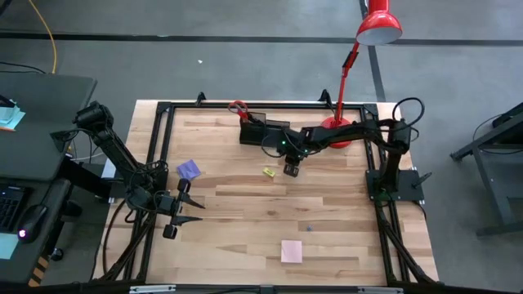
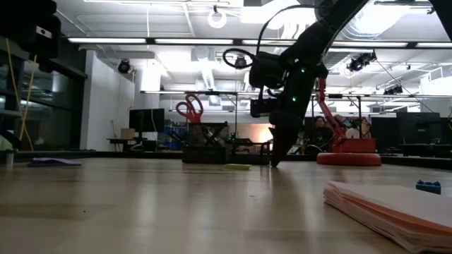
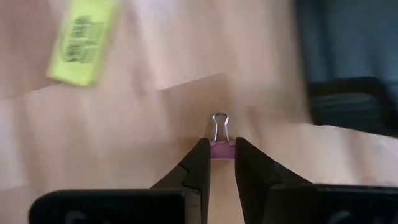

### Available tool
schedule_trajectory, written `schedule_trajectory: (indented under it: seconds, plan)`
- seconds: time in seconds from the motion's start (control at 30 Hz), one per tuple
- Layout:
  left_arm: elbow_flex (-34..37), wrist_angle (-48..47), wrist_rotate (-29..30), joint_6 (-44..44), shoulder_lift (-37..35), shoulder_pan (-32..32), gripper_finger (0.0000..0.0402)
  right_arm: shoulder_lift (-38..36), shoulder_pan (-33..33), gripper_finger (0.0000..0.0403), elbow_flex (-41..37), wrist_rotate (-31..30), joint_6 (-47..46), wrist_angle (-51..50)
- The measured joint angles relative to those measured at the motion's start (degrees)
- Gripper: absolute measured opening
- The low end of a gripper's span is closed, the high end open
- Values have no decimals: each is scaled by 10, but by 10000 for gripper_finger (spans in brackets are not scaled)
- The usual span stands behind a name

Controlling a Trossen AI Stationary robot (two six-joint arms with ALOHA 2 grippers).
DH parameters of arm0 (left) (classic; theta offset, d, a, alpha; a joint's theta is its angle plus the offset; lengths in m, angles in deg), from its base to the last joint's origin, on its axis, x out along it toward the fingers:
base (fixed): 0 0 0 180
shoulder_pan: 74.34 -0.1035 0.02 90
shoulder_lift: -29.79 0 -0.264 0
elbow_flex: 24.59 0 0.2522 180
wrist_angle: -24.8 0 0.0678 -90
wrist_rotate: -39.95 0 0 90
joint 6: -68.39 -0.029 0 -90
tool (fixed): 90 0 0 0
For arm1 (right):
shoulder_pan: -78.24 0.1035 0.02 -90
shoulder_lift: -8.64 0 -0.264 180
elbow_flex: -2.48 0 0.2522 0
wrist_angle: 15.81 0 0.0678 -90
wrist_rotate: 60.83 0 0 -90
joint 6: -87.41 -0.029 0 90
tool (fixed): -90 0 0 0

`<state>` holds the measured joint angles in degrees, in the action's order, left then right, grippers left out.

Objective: Pick and place office supplies into organizer
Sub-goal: Put the pink clip bender into the desk organizer

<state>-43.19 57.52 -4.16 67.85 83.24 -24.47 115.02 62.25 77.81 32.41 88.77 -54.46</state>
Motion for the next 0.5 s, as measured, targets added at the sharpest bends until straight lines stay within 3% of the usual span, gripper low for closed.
schedule_trajectory:
  seconds: [0.2,0.5]
  plan:
    - [0,-3,0,9,0,0,150,1,27,28,33,12,0,-9]
    - [0,-4,0,9,0,0,150,0,52,38,96,-2,5,-5]
